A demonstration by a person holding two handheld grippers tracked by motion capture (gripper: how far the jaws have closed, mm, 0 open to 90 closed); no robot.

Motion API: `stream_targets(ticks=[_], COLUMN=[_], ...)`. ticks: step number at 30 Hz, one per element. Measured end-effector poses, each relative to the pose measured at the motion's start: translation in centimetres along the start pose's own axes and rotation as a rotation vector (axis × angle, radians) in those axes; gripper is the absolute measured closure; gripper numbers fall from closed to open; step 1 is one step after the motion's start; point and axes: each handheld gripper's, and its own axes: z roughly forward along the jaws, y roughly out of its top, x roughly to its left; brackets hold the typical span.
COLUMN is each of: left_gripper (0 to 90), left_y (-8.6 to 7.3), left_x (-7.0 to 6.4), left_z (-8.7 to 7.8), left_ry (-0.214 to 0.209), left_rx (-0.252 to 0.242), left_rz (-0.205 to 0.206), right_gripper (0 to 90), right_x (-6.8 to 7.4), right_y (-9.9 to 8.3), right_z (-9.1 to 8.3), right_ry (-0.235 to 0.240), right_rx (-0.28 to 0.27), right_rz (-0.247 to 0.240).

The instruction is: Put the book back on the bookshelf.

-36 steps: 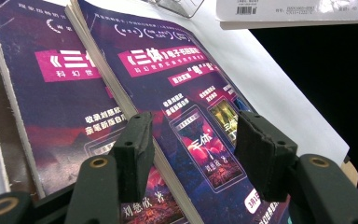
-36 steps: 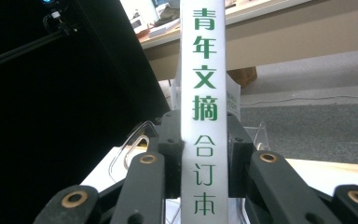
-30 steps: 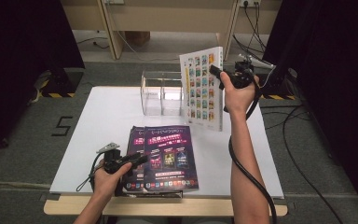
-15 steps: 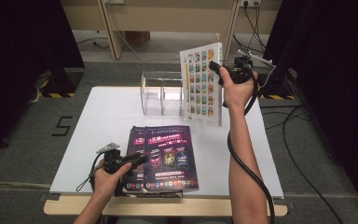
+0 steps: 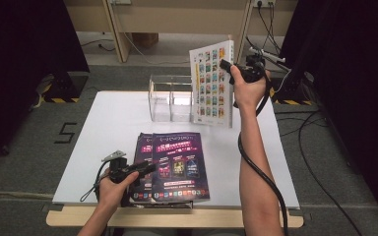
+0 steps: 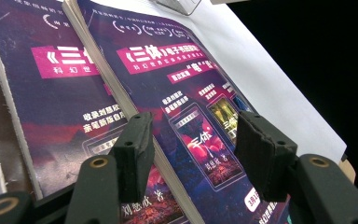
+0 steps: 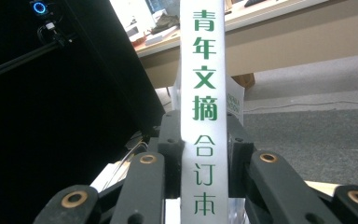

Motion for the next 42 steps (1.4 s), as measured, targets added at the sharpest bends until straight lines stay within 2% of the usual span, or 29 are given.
stream_targets(ticks=[3, 10, 17, 32, 35, 42], left_gripper=[46.0, 46.1, 46.2, 46.2, 46.2, 46.2], left_y=[0.0, 0.0, 0.0, -0.1, -0.1, -0.1], left_x=[0.0, 0.1, 0.1, 0.2, 0.1, 0.2], left_z=[0.0, -0.1, -0.1, -0.1, -0.1, -0.1], left_ry=[0.0, 0.0, -0.001, -0.003, -0.006, -0.004], left_rx=[0.001, -0.002, 0.002, 0.003, 0.003, 0.003], left_rz=[0.001, -0.003, 0.0, -0.002, -0.002, -0.003], right_gripper=[74.3, 74.3, 74.3, 74.3, 74.3, 74.3], right_x=[-0.1, -0.2, -0.2, -0.5, -0.6, -0.7], right_y=[0.3, 0.6, 0.9, 0.6, 0.5, 0.5], right_z=[0.3, 1.1, 1.8, 3.1, 3.5, 4.4], right_ry=[-0.001, -0.01, -0.016, -0.038, -0.051, -0.065], right_rx=[0.0, -0.002, -0.007, -0.007, -0.012, -0.007], right_rz=[0.015, 0.016, -0.006, 0.004, -0.012, -0.009])
